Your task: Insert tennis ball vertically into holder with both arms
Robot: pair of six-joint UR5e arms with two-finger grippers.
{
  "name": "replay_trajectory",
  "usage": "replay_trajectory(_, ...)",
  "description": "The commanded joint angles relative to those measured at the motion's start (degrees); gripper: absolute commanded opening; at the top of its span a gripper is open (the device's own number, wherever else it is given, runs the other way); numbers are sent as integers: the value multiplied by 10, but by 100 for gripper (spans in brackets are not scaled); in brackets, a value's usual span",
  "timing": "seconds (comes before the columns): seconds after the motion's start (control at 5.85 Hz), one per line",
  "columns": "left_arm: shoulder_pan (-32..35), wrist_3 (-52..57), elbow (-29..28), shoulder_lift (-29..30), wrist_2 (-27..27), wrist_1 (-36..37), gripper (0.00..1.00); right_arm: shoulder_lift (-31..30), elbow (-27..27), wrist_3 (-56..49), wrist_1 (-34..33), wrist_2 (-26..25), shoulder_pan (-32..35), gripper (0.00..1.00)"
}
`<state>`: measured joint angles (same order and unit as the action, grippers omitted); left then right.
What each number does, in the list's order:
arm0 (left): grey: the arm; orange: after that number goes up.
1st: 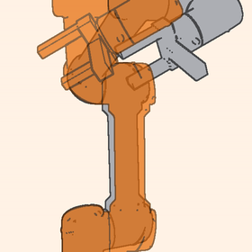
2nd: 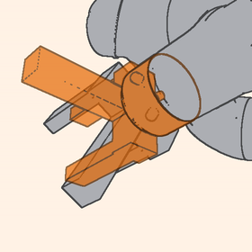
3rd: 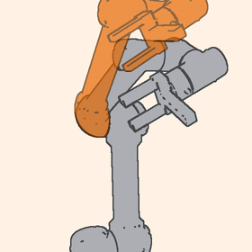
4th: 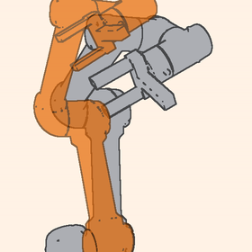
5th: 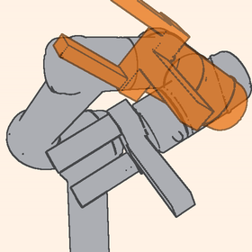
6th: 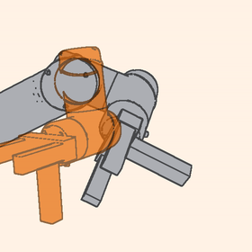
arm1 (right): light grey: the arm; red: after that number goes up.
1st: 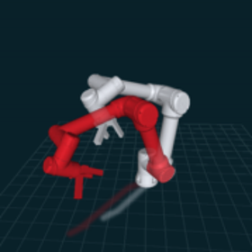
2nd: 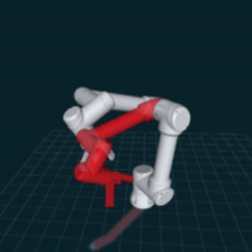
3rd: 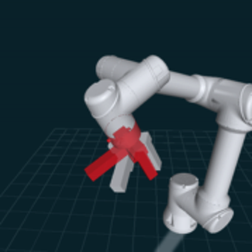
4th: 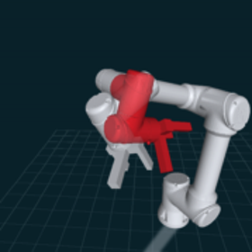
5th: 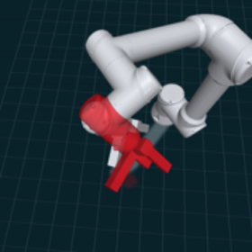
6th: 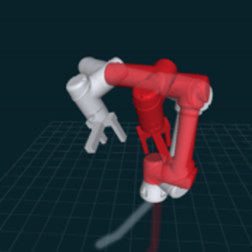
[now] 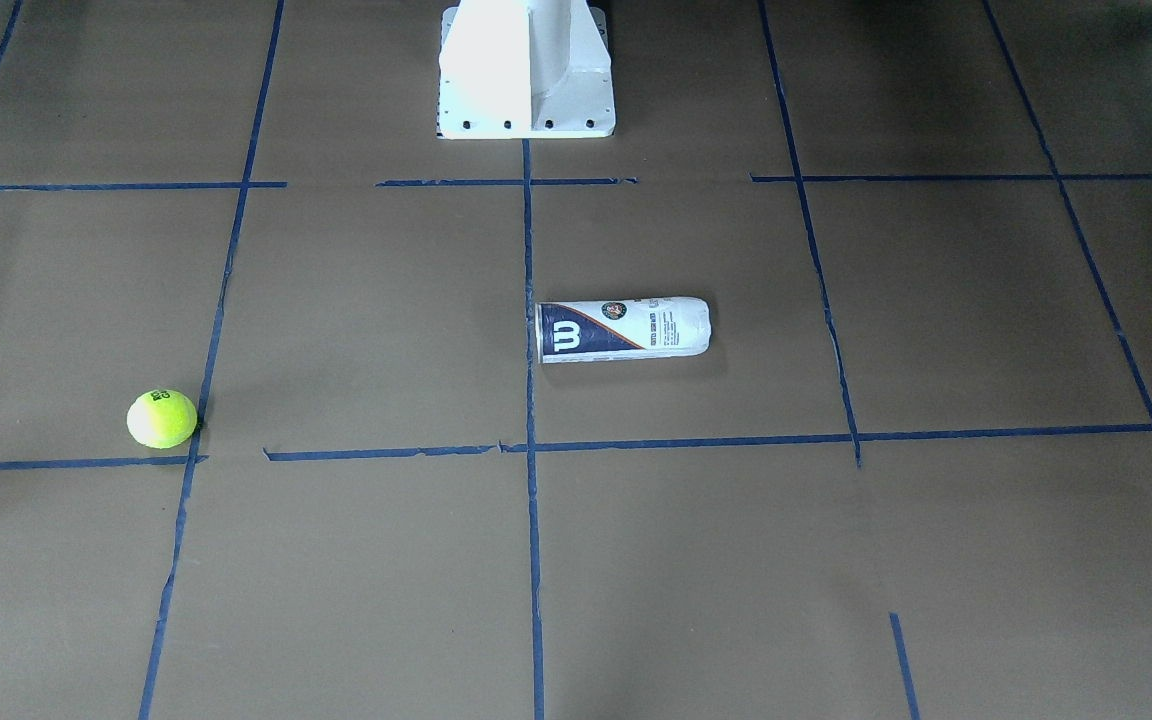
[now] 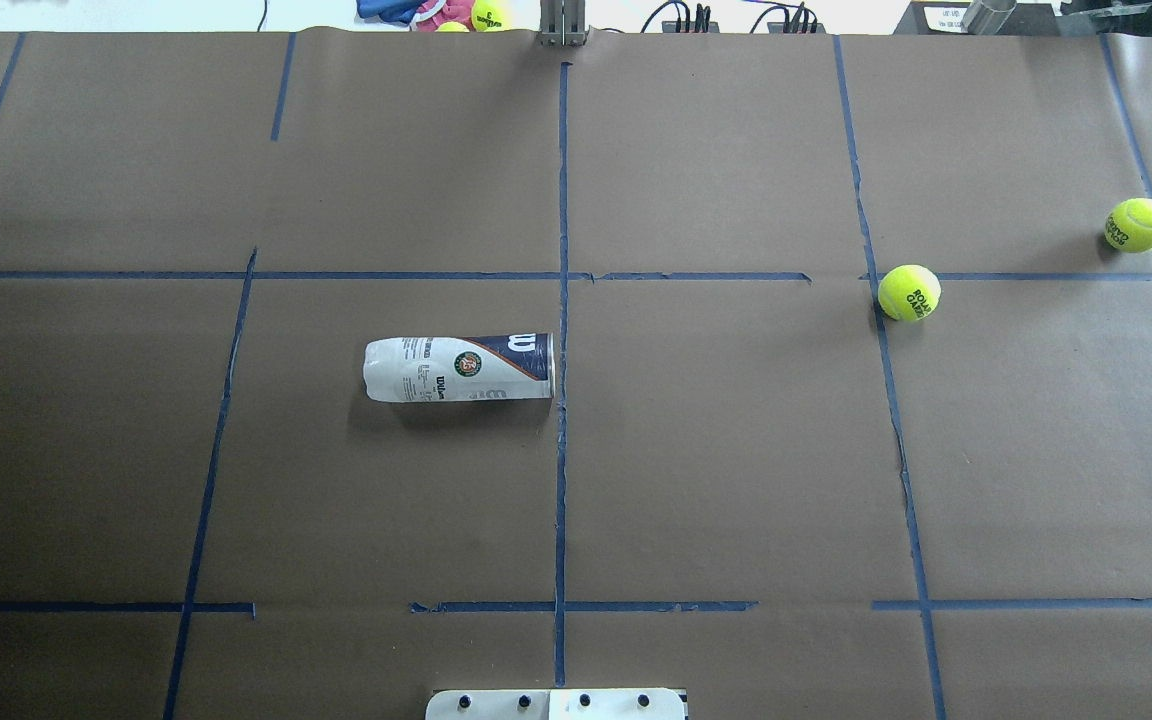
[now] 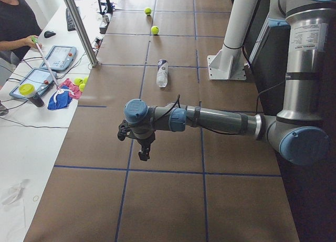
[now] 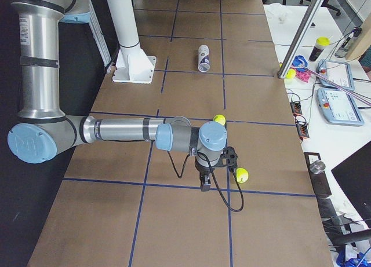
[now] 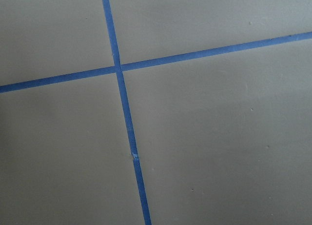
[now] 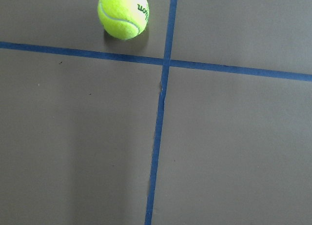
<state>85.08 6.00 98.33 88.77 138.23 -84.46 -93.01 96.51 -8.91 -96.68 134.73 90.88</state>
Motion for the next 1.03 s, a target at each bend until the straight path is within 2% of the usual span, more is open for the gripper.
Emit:
replay_trajectory(0.0, -2, -2, 4, 1, -4, -3, 100, 0, -2, 0, -1, -1, 0, 100)
replay_trajectory(0.85, -4, 0, -3, -3, -2, -8, 100, -1, -2, -3, 0, 0, 1, 100)
